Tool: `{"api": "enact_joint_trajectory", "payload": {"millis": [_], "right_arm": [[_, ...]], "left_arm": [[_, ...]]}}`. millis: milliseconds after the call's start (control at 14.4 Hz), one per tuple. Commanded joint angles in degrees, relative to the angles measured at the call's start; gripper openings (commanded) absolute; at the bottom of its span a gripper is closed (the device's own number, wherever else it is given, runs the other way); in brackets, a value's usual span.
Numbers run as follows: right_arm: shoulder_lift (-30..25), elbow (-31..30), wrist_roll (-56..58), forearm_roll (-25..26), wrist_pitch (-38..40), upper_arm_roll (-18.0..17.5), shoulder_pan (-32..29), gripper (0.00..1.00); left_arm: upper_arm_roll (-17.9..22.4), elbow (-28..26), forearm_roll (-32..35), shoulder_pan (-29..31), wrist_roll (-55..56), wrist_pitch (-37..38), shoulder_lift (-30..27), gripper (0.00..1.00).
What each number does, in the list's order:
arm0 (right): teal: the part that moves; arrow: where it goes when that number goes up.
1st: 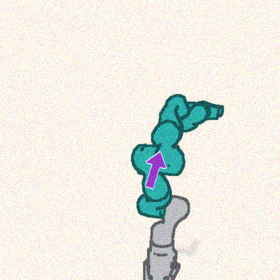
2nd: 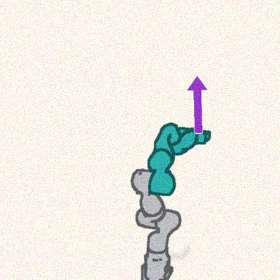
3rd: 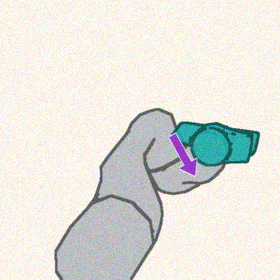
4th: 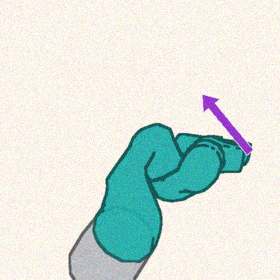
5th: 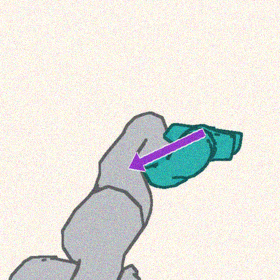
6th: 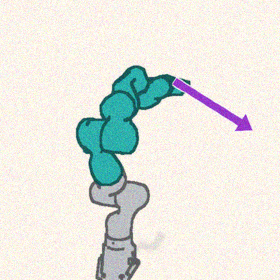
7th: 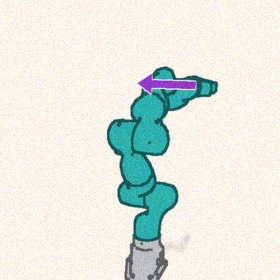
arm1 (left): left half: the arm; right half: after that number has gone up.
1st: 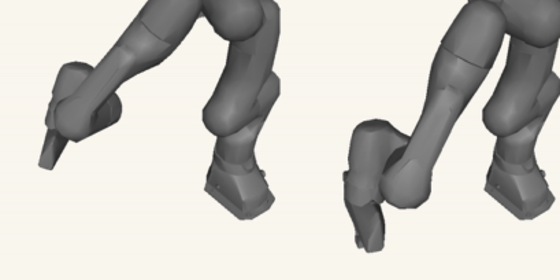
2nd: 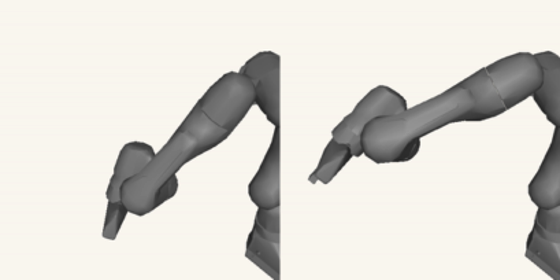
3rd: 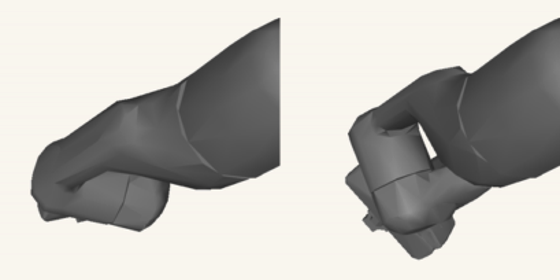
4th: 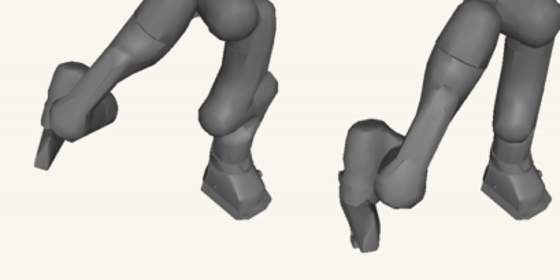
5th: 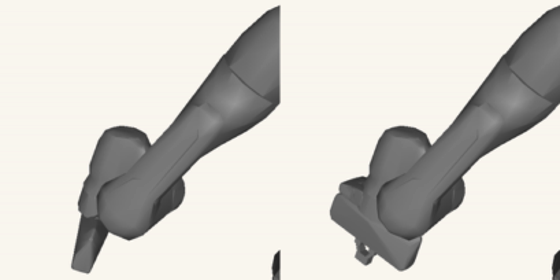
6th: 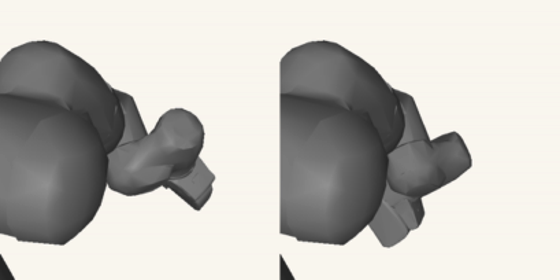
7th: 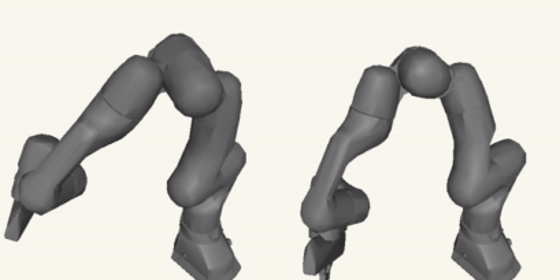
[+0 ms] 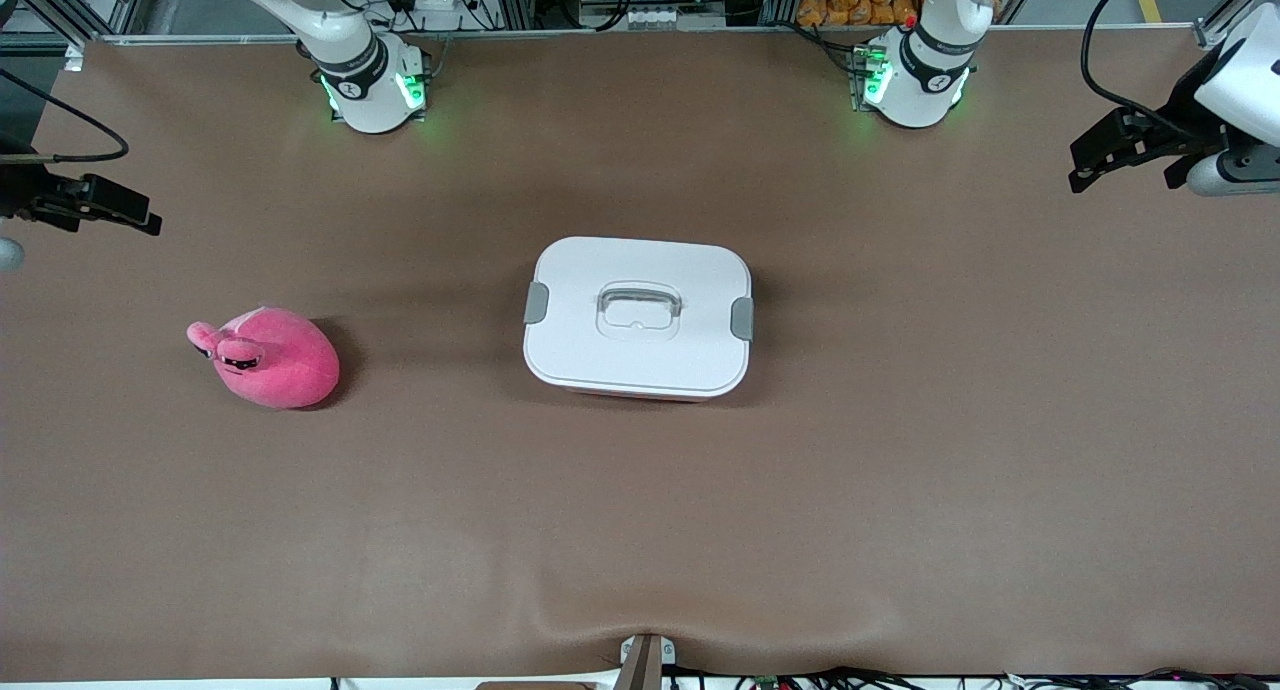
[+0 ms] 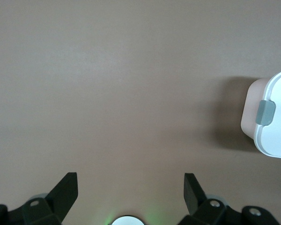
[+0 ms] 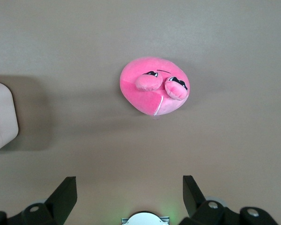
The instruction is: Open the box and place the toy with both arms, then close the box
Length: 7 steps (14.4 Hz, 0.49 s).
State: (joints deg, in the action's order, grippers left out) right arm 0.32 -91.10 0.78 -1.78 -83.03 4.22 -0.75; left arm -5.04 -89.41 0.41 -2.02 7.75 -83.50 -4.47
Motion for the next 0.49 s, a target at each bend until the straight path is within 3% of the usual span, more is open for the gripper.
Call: {"api": "enact_joint_trajectory", "payload": {"millis": [0, 417], "right_arm": [[0.0, -0.3, 0.8, 0.8, 0.0, -0.5, -0.7, 1.00], [0.0, -1.0, 0.9, 0.7, 0.0, -0.5, -0.7, 1.00]], "left_arm": [[-0.4, 0.6, -0.8, 0.4, -0.6, 0.9, 0.6, 1.00], [-0.9, -0.1, -1.2, -1.5, 7.1, 0.9, 1.4, 1.00]]}}
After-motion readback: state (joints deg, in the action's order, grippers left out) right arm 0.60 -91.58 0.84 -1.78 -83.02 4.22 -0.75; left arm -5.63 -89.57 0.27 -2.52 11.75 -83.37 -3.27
